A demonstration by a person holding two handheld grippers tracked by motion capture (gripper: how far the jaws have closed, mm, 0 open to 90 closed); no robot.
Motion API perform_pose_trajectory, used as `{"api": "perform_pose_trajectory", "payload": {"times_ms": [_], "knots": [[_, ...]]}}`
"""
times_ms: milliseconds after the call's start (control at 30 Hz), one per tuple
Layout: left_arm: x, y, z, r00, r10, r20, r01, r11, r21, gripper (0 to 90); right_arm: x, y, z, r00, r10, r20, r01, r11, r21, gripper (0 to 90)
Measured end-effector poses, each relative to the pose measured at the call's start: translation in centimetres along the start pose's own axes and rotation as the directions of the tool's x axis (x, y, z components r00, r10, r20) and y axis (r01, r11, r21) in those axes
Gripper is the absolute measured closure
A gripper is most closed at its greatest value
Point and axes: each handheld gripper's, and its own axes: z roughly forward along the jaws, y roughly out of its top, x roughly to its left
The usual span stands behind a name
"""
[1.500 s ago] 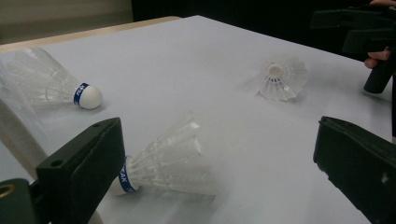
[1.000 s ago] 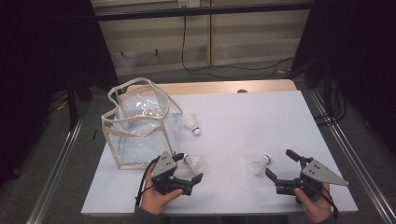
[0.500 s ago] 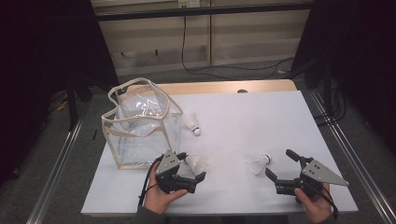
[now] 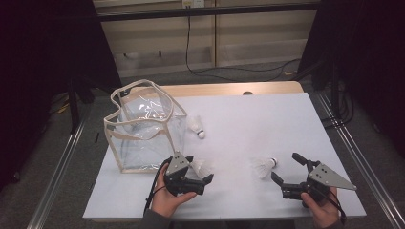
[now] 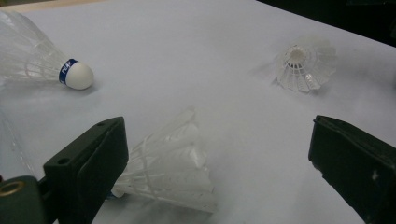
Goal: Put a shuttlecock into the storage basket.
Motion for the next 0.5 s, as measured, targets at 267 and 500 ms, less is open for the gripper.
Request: {"api": "perform_pose_trajectory", "payload": {"times_ms": [267, 500], "knots": [[0.2, -0.05, 0.68, 0.9995, 0.006, -0.032, -0.005, 0.9989, 0.046, 11.1, 0.0, 0.0, -0.03, 1.0, 0.002, 0.001, -0.002, 1.0, 0.001, 1.6], [0.46, -0.02, 0.99, 0.9968, 0.004, -0.08, 0.001, 0.9983, 0.058, 16.2, -0.03, 0.01, -0.02, 1.0, -0.001, 0.0, 0.001, 1.0, -0.003, 1.6]]}}
